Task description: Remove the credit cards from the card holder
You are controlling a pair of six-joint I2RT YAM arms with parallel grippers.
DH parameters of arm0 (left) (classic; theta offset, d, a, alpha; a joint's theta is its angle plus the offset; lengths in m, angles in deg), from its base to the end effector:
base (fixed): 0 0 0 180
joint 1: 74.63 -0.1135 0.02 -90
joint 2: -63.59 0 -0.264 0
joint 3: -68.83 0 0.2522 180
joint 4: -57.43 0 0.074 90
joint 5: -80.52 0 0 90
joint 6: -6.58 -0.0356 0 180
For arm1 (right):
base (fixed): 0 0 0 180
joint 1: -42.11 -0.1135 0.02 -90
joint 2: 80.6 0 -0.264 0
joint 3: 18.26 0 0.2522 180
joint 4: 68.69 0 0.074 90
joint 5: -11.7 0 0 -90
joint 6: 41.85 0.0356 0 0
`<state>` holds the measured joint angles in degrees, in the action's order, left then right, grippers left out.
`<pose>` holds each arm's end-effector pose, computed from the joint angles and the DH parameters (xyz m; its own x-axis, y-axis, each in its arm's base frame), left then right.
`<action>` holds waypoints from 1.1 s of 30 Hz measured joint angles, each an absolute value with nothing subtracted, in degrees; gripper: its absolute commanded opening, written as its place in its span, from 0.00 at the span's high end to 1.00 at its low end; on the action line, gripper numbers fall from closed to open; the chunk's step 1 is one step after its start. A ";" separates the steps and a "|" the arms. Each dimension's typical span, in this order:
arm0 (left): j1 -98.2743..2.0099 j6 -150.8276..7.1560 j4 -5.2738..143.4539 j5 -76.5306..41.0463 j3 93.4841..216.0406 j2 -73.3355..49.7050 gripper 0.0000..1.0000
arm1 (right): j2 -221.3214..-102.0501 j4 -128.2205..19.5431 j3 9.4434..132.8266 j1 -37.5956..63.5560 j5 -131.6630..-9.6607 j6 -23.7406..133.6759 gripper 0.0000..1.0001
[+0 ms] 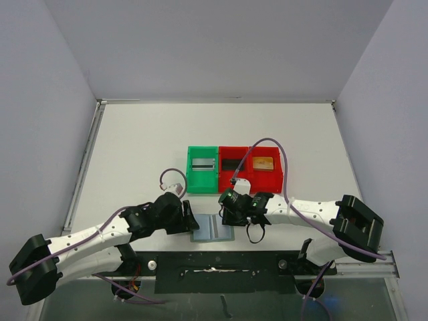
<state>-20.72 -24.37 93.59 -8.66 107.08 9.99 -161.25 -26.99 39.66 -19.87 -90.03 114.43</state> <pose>0.1033 -0.1409 0.1734 -0.9256 -0.1860 -0.3297 0.0174 0.8491 -0.5280 0.1270 0.2232 0.1784 -0.9241 0.1717 -0.3415 0.0569 0.9452 0.3214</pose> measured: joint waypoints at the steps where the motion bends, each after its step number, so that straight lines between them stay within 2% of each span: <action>1: -20.72 -24.41 94.02 -8.33 107.26 10.03 0.32 | -161.27 -27.03 39.66 -19.87 -90.03 114.43 0.67; 8: -20.46 -25.86 96.10 -7.70 109.14 6.07 0.30 | -163.26 -27.30 39.68 -19.87 -90.03 114.19 0.67; 11: -20.09 -26.23 96.62 -7.33 109.66 2.77 0.36 | -163.58 -27.43 39.71 -19.87 -90.05 114.22 0.67; 19: -19.85 -27.12 96.52 -6.52 109.75 1.75 0.66 | -163.58 -28.00 39.71 -19.87 -90.07 114.26 0.69; 23: -19.85 -27.10 94.35 -7.22 109.49 2.97 0.75 | -163.69 -28.37 39.71 -19.87 -90.07 114.46 0.70; 33: -19.85 -26.64 90.59 -8.92 107.39 3.91 0.82 | -164.81 -28.28 40.71 -19.89 -90.01 114.76 0.65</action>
<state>-19.85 -26.64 90.59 -8.92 107.39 3.91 -164.81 -28.28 40.71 -19.89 -90.01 114.76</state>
